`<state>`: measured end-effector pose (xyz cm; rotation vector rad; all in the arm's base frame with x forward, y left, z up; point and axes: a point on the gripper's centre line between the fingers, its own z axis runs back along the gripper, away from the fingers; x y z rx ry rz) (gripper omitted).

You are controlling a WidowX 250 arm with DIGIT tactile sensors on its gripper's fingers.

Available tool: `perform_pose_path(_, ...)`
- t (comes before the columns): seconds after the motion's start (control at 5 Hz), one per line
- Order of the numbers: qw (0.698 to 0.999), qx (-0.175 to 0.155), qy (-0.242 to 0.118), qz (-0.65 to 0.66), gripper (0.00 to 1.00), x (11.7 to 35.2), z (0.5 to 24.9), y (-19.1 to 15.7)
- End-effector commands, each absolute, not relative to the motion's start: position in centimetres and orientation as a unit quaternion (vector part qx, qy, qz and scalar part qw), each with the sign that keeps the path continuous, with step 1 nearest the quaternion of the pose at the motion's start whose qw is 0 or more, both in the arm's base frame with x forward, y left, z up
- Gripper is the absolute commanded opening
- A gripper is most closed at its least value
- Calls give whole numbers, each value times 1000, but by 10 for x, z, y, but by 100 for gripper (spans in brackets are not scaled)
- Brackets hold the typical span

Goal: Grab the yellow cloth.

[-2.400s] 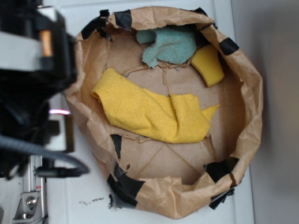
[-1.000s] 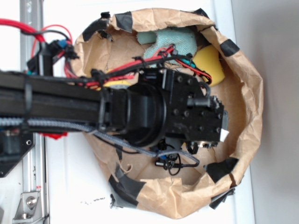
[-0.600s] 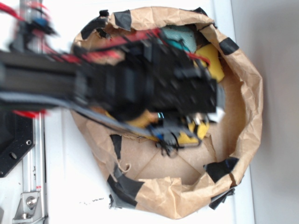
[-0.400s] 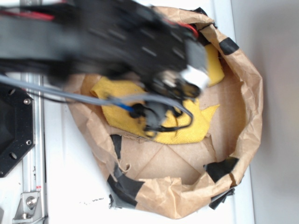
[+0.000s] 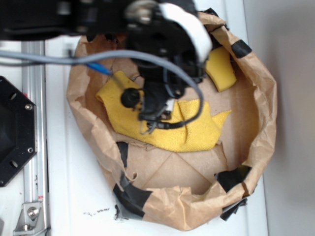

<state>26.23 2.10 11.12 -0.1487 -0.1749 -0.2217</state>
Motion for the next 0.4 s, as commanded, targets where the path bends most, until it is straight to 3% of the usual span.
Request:
perform_pose_path(0.0,982,-76,-78,-153,100,294,82,-13)
perform_pose_path(0.2,981,-72,-70,-167,100,294,78,-32)
